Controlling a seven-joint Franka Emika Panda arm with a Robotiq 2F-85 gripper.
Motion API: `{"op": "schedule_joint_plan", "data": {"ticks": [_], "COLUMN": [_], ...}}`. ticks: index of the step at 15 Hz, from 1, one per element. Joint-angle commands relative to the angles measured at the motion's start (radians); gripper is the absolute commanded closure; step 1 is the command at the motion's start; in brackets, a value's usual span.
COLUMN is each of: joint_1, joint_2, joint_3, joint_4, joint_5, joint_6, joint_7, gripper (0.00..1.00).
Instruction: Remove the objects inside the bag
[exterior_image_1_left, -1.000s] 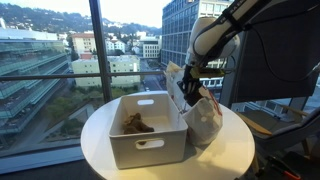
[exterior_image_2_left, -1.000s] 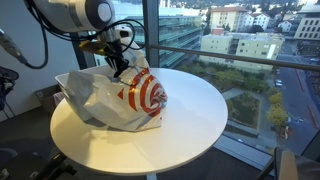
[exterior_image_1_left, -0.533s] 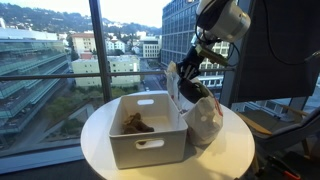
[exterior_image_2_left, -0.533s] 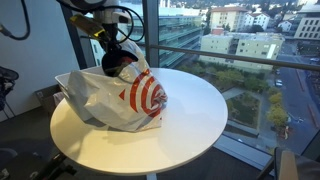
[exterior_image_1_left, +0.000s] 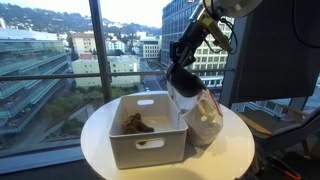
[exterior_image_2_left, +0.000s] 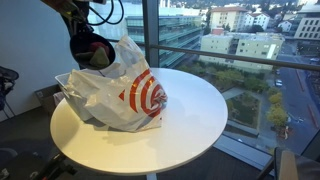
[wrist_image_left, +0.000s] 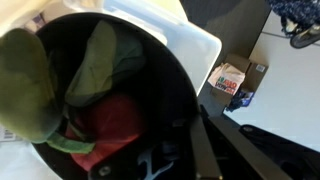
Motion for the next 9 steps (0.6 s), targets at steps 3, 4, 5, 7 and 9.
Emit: {"op": "schedule_joint_plan", "data": {"ticks": [3,4,5,7,9], "joint_1": [0.078,0.088,0.096,0.105,0.106], "joint_2": [0.056,0.086,0.112,0.181,0.245], "joint_3": [0.104,0.128,0.144,0.172,0.192], "joint_4": [-0.014,-0.02,-0.022,-0.021,-0.014], "joint_5": [-0.033,-0.053,-0.073,-0.146,-0.231], "joint_6": [0.0,0.037,0.053,0.128,0.201], "joint_7": [-0.126,-0.147,-0.171,-0.207,-0.235], "gripper": [0.95,0.95,0.95,0.95,0.95]}}
